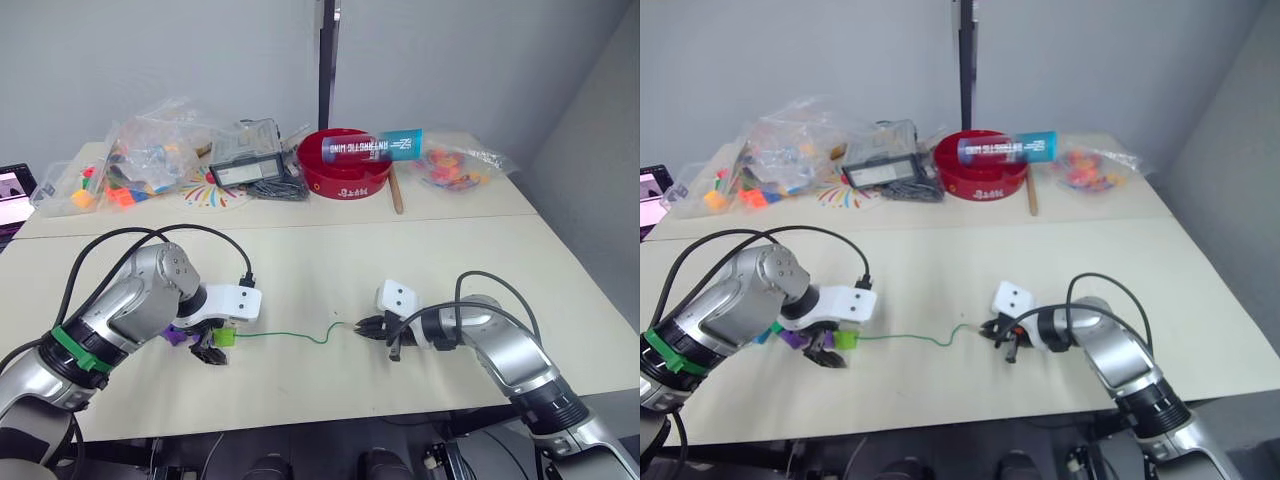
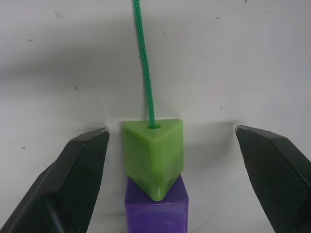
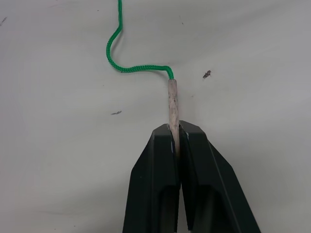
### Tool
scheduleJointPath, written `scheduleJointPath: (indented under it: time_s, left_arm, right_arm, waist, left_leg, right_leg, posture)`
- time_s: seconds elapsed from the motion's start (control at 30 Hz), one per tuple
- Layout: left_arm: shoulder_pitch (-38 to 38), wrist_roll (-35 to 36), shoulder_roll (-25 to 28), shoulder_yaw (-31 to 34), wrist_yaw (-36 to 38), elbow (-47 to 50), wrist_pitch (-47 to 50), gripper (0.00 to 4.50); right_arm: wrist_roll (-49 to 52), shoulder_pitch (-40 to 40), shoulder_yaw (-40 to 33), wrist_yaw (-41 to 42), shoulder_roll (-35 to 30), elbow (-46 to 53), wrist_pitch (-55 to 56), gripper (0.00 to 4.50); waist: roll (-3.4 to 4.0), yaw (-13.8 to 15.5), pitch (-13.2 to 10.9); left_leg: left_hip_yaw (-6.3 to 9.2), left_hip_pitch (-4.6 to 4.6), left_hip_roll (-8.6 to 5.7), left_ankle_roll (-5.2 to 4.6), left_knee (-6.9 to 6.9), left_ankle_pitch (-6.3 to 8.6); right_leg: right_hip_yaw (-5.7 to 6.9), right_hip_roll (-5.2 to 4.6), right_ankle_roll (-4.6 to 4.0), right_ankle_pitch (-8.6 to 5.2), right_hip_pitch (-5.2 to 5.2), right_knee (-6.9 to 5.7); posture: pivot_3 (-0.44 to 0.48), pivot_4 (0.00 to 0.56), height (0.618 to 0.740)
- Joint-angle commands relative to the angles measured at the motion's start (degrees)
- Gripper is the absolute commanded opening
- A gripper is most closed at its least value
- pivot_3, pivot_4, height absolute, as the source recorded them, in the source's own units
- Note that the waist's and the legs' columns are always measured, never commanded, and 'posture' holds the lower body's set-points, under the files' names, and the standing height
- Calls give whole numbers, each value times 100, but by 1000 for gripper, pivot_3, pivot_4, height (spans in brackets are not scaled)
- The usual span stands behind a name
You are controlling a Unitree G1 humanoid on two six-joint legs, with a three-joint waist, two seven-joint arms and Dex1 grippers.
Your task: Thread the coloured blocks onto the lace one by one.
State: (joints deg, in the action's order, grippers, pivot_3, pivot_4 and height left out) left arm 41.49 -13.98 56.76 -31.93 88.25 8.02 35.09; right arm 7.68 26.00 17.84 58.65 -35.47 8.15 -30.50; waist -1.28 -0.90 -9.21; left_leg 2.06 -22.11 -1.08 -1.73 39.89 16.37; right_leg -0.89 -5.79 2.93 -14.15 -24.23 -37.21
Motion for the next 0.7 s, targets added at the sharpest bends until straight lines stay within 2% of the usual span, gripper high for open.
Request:
scheduleJointPath:
  time_s: [0.03,0.23,0.5,0.7]
  left_arm:
    - [-231,-154,61,-96,-12,-50,-36,3139]
    - [-334,-176,220,-3,146,-49,-170,1281]
    - [-441,-98,190,68,254,-19,-361,1263]
    - [-401,-240,231,146,174,-495,-680,1263]
  right_arm:
    - [66,18,-84,15,-50,190,-27,0]
    - [89,20,-97,22,-73,214,-37,0]
    - [69,29,-91,8,-80,154,-16,0]
    - [-3,5,-150,134,-365,-46,138,0]
  waist:
    - [0,-9,0]
    - [1,-53,1]
    - [1,-51,1]
    - [2,-36,1]
  left_leg:
    - [-2,2,0,0,0,0]
    - [-6,5,3,-4,-5,2]
    - [-8,5,3,-5,-5,3]
    - [-10,6,3,-5,-5,3]
  right_leg:
    - [-2,0,0,0,0,0]
    - [-7,3,0,0,-2,-2]
    - [-8,3,0,0,-1,-1]
    - [-8,3,0,0,0,0]
  posture:
    - [0,150,740]
    - [0,150,740]
    - [0,150,740]
    - [0,150,740]
